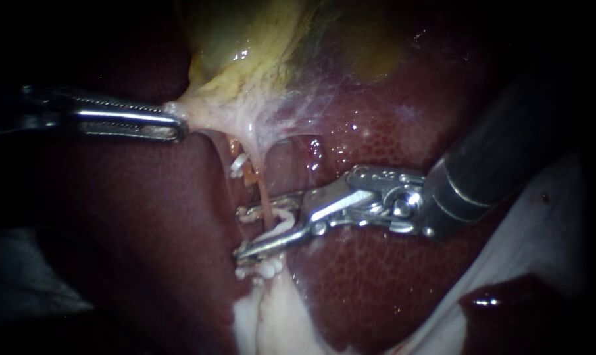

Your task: Clipping second clip right tube

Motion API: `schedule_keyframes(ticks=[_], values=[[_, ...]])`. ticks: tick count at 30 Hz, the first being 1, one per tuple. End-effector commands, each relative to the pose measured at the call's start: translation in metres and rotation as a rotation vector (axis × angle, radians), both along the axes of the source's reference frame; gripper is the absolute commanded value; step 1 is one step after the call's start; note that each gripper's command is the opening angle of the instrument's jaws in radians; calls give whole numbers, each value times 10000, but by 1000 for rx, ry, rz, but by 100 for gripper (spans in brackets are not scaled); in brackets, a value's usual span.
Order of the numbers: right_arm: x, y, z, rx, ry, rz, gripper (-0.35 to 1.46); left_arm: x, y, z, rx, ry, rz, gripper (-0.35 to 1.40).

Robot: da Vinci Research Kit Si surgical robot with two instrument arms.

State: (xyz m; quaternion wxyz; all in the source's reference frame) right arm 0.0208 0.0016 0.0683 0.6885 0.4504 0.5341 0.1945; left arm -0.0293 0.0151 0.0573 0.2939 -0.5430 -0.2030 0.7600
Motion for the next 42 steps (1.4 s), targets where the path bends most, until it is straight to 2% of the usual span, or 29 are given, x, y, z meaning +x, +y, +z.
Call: schedule_keyframes(ticks=[1,7,13,25,27,42], values=[[-1,0,-4,12,10,-3,49,0,0,0,0,0,0,-35],[0,-4,-20,61,67,-19,47,0,0,0,0,0,0,-35],[-4,-1,-27,105,62,-22,39,0,0,0,0,0,0,-35],[-12,-1,-30,171,34,-27,-19,-1,0,0,0,0,-1,-35],[-14,-2,-30,198,22,-29,-34,-1,0,0,0,0,0,-35],[-20,-4,-31,203,22,-36,-35,-1,1,2,0,0,0,-35]])
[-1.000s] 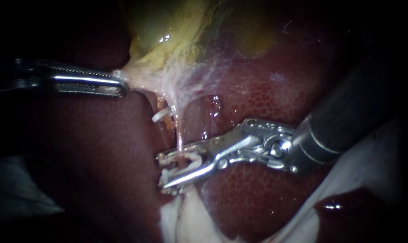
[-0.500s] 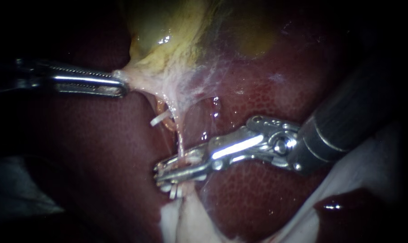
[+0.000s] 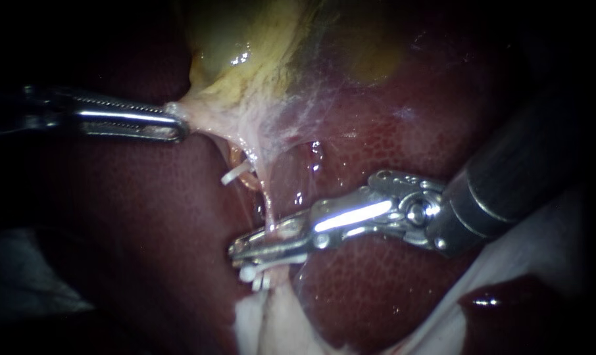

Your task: Clipping second clip right tube

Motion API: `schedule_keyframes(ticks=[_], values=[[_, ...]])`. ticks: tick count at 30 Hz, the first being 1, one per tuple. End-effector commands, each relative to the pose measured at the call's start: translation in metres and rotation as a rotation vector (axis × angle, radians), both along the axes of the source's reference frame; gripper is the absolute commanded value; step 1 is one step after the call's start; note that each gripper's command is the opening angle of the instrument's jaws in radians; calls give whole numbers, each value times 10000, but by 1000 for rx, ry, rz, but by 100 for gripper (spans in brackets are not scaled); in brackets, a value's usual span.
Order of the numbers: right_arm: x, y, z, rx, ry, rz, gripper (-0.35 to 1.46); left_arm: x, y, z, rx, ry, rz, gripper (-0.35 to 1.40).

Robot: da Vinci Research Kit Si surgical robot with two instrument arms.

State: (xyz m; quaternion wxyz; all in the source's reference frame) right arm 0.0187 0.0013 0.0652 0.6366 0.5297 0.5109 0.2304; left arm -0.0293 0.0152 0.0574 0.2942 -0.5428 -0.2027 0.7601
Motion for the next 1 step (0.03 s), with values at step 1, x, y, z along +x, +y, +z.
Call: schedule_keyframes(ticks=[1], values=[[2,0,1,0,0,1,-35,0,0,0,0,-1,1,-35]])
